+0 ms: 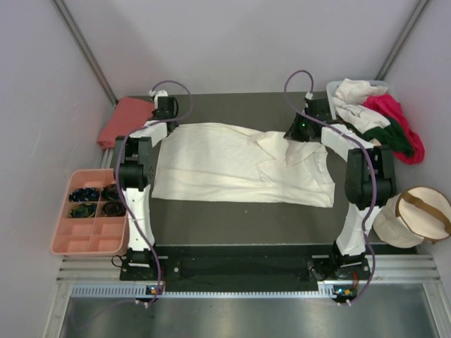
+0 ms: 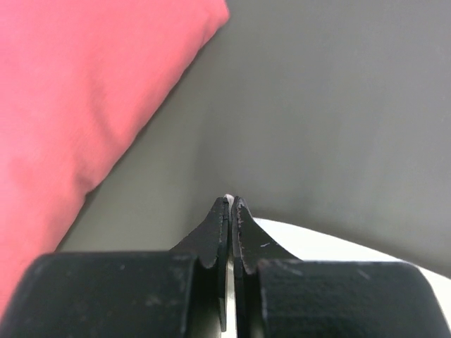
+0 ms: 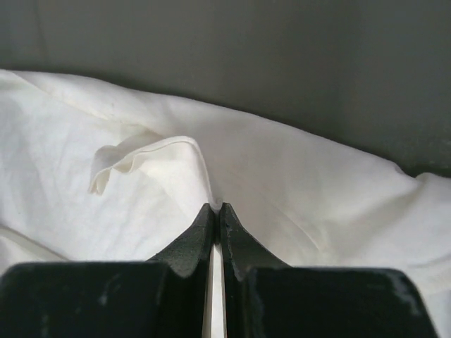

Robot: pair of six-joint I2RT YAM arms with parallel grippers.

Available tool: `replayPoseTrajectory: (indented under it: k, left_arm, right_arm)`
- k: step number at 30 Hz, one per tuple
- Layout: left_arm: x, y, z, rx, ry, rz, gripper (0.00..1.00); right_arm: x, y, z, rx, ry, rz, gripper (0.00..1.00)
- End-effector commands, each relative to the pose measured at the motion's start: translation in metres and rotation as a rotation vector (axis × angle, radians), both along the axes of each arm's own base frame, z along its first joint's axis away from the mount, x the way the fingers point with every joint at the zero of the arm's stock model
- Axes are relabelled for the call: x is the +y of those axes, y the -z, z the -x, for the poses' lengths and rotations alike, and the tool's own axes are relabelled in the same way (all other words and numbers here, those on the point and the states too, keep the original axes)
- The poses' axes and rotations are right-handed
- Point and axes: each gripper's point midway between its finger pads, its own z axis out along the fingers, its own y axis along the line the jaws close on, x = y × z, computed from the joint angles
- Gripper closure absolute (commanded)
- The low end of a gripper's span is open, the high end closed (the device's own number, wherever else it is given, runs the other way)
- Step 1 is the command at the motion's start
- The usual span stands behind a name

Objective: Fold and stack the t-shirts
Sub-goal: Grap the side of the flattened tshirt furthest away from the robot with both arms, then fold the other side of the tshirt into a rectangle

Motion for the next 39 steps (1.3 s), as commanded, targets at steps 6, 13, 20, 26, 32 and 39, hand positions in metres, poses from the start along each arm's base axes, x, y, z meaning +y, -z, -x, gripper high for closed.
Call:
replayPoseTrajectory:
  k: [6,13,20,26,32,39]
  left_arm:
    - [0.012,-0.062,0.016,-0.108,-0.067,0.032,1.00]
    - [0.018,-0.084,0.034,-0.129,-0.097,0.029,1.00]
    - [0.019,-0.091,0.058,-0.132,-0.124,0.062,1.00]
    - [0.020,-0.082,0.086,-0.115,-0.184,0.107,1.00]
    - [0.017,-0.068,0.102,-0.081,-0.203,0.141,1.00]
    - [0.016,-0.063,0.110,-0.061,-0.221,0.157,1.00]
  right_arm:
    - [-0.045,-0.098,0.006,-0.194,0.114,0.037,1.00]
    - [-0.068,-0.131,0.032,-0.233,0.174,0.074,1.00]
    - [-0.081,-0.137,0.062,-0.240,0.224,0.107,1.00]
    - [-0.091,-0.132,0.082,-0.221,0.266,0.139,1.00]
    - [-0.110,-0.139,0.095,-0.235,0.337,0.155,1.00]
    - [-0.121,-0.159,0.108,-0.268,0.378,0.168,1.00]
